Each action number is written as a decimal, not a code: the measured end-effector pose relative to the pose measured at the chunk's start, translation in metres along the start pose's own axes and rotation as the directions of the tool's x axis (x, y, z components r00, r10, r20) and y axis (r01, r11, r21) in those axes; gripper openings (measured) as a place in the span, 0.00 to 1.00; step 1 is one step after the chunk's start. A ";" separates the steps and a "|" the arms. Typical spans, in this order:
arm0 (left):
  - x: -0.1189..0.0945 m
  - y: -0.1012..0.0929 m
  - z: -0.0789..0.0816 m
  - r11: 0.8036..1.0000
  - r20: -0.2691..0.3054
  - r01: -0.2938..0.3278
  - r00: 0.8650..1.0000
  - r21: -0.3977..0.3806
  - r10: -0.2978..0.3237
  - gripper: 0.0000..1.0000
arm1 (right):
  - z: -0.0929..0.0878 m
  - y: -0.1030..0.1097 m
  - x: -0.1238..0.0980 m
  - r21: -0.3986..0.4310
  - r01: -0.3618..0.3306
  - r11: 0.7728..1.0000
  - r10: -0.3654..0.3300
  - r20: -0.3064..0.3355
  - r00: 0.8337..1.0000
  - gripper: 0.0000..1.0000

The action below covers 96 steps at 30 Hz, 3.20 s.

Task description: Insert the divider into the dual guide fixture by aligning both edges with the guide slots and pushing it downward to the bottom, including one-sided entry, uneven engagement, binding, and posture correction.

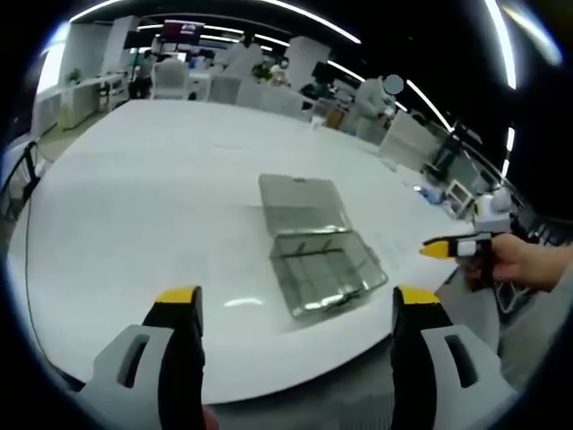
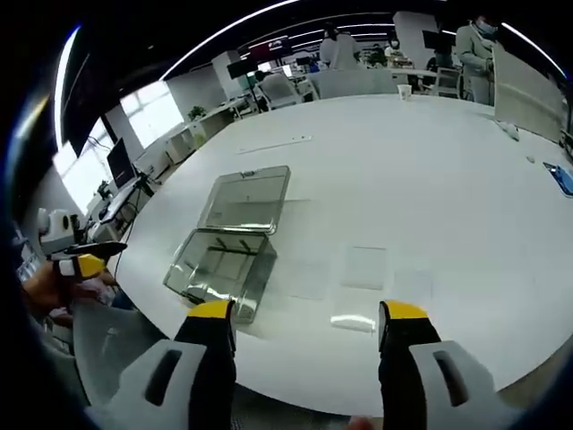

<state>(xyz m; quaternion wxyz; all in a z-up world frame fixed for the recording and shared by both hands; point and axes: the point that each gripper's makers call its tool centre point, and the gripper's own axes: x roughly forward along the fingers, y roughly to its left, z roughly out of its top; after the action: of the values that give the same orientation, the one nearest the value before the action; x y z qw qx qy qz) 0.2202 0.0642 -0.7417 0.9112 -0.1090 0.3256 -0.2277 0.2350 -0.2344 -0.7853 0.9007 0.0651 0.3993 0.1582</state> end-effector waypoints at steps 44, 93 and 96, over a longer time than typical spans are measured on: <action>0.016 -0.003 -0.007 1.000 -0.047 0.018 0.999 0.023 -0.017 0.82 | -0.008 -0.044 0.061 -0.017 0.060 0.998 -0.062 -0.184 0.981 0.43; 0.020 0.009 -0.008 1.000 -0.048 0.009 0.999 -0.007 -0.009 0.82 | -0.019 -0.064 0.085 -0.090 0.225 0.970 -0.242 -0.366 0.899 0.34; 0.020 0.009 -0.008 1.000 -0.046 0.009 0.999 -0.008 -0.009 0.82 | -0.019 -0.065 0.086 -0.086 0.234 0.968 -0.249 -0.368 0.896 0.34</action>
<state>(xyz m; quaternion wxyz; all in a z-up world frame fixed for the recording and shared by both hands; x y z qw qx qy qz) 0.2317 0.0616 -0.7620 0.9020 -0.1087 0.3468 -0.2330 0.2907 -0.2669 -0.8743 0.8212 -0.0342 0.5662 0.0623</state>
